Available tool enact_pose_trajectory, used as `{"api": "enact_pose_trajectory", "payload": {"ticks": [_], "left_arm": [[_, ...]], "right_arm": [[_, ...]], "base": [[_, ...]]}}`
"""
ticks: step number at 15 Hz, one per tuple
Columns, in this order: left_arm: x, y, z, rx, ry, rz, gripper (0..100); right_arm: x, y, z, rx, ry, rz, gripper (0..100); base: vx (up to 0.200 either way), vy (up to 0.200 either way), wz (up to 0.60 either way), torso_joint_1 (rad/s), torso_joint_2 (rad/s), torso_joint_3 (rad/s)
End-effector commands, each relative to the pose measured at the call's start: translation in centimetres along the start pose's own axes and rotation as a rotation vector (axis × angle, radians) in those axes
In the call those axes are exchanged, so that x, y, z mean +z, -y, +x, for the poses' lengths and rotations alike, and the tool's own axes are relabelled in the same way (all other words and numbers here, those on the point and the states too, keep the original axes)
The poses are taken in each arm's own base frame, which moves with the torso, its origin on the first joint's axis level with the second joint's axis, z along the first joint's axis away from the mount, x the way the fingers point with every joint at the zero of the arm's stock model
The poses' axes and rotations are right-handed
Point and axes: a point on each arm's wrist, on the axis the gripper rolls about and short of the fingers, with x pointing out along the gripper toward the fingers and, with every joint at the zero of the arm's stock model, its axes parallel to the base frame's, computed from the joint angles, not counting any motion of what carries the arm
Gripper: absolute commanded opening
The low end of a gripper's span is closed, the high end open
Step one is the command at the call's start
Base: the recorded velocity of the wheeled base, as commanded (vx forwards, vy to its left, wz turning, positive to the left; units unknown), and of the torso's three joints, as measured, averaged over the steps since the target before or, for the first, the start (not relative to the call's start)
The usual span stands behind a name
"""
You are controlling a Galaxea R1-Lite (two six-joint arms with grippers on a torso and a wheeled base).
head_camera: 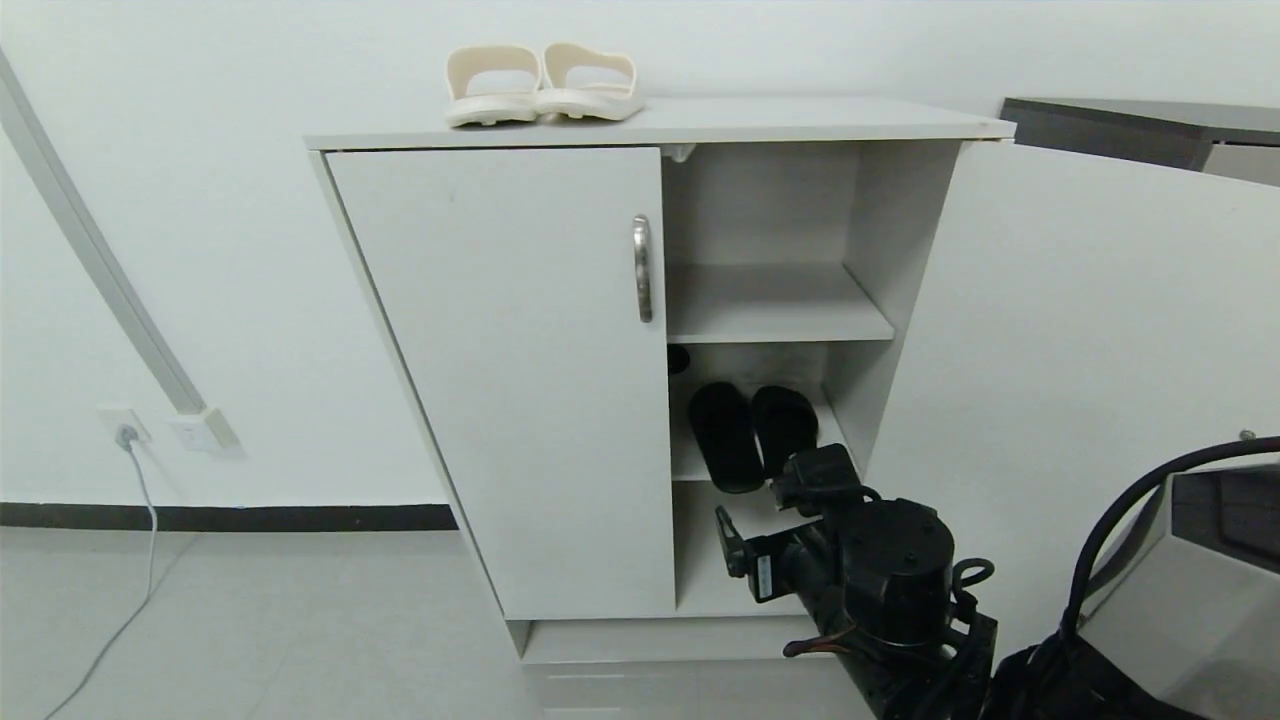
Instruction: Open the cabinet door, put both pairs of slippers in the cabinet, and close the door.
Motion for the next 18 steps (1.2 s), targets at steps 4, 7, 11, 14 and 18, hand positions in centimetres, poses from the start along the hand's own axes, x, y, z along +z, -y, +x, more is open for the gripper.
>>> {"api": "enact_pose_trajectory", "payload": {"ticks": [4, 7, 11, 14, 18], "left_arm": [[0.0, 0.0, 0.0, 0.000, -0.002, 0.000, 0], [0.0, 0.0, 0.0, 0.000, -0.002, 0.000, 0], [0.0, 0.0, 0.0, -0.001, -0.002, 0.000, 0], [0.0, 0.0, 0.0, 0.000, -0.002, 0.000, 0], [0.0, 0.0, 0.0, 0.000, -0.002, -0.001, 0]], "right_arm": [[-0.3, 0.9, 0.3, -0.022, -0.011, -0.005, 100], [-0.5, 1.2, 0.5, -0.033, 0.003, -0.037, 100], [-0.8, 1.2, 0.6, -0.029, 0.029, -0.041, 100], [-0.9, 1.2, 0.6, -0.031, 0.028, -0.042, 100], [-1.3, 1.1, 0.6, -0.016, 0.019, -0.049, 100]], "base": [[0.000, 0.200, 0.00, 0.004, 0.00, 0.000], [0.000, 0.200, 0.00, 0.002, 0.00, 0.004], [0.000, 0.200, 0.00, 0.004, 0.00, 0.000], [0.000, 0.067, 0.00, 0.002, 0.00, 0.001], [0.000, 0.000, 0.00, 0.000, 0.00, 0.000]]}}
